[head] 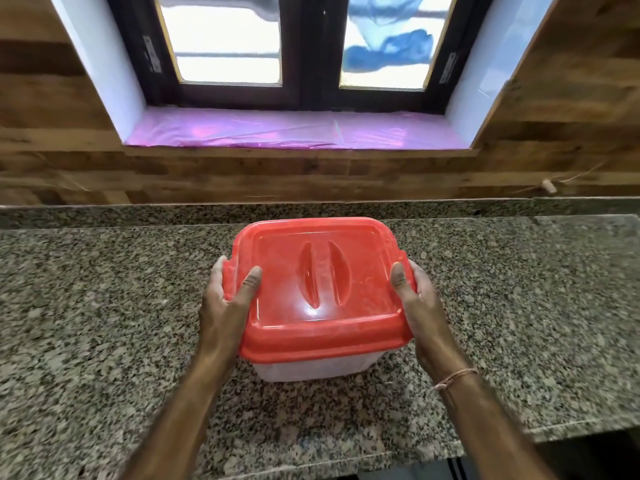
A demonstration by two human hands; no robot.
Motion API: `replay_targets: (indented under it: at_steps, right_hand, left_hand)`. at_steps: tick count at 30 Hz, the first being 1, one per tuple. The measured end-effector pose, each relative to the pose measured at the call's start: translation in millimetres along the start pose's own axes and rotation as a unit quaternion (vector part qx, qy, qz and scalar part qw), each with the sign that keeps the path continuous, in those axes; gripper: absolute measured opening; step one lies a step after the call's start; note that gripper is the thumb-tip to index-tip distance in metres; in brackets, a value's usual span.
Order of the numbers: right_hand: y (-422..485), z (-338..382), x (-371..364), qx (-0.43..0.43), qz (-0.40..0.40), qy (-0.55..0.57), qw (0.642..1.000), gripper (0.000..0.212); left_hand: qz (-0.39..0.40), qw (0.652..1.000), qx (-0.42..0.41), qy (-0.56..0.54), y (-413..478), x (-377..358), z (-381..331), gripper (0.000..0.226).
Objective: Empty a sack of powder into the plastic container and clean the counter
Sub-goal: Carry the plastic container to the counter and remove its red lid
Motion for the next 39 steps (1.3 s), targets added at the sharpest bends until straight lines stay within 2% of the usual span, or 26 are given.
replay_targets:
  at_steps: [9,13,17,19,22,25,28,30,32,34,37,39]
  right_hand:
    - [12,29,27,0.058,-0.058,-0.004,0.997,0.065]
    - [43,33,67,0.019,-0.058,0.042,0.997,0.058]
    - [91,10,137,-0.032,-0.068,0.131,0.989,0.051]
    - [112,-8,178,-0.040,-0.085,0.155,0.983,0.048]
    - [142,-41,231,-0.057,-0.122,0.168,0.977,0.047]
    - [167,-80,263,-0.066,-0.144,0.133,0.978,0.053]
    - [187,-122,265,-0.097,-0.131,0.104,0.981,0.054]
    - [191,-141,255,-0.109,-0.115,0.073,0.985,0.039]
    - [194,-158,244,-0.108,-0.115,0.018,0.987,0.026]
    - [196,-175,234,-0.089,-0.109,-0.039,0.989,0.025]
    - [203,-200,220,-0.060,-0.095,-0.175,0.978,0.060]
    - [203,-206,213,-0.043,-0.095,-0.246,0.964,0.071]
  left_hand:
    - [-0.022,0.997,-0.078,0.016,-7,-29,-52,0.088]
    - [-0.008,0.994,-0.100,0.048,-14,-82,-69,0.097]
    - [0.065,0.984,-0.110,0.127,-20,-157,-73,0.120]
    - [0.107,0.964,-0.145,0.195,-30,-199,-68,0.110]
    - [0.114,0.905,-0.207,0.355,-49,-251,-47,0.095]
    - [0.107,0.831,-0.224,0.498,-57,-281,-22,0.103]
    - [0.076,0.772,-0.258,0.575,-59,-286,-12,0.122]
    - [0.068,0.758,-0.258,0.596,-60,-285,-10,0.128]
    - [0.062,0.743,-0.257,0.615,-60,-285,-8,0.120]
    - [0.056,0.737,-0.262,0.620,-59,-287,-7,0.112]
    - [0.051,0.730,-0.265,0.628,-58,-288,-5,0.111]
    - [0.050,0.728,-0.265,0.630,-57,-288,-4,0.114]
Point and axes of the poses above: each hand's wrist, its own y-axis towards the middle knuckle, its own x-axis out of the back of the hand, z = x × y, the point moved 1 cm from there along y, towards the middle knuckle, and after that the axes turned 10 degrees about -z, right-handed, at the moved point
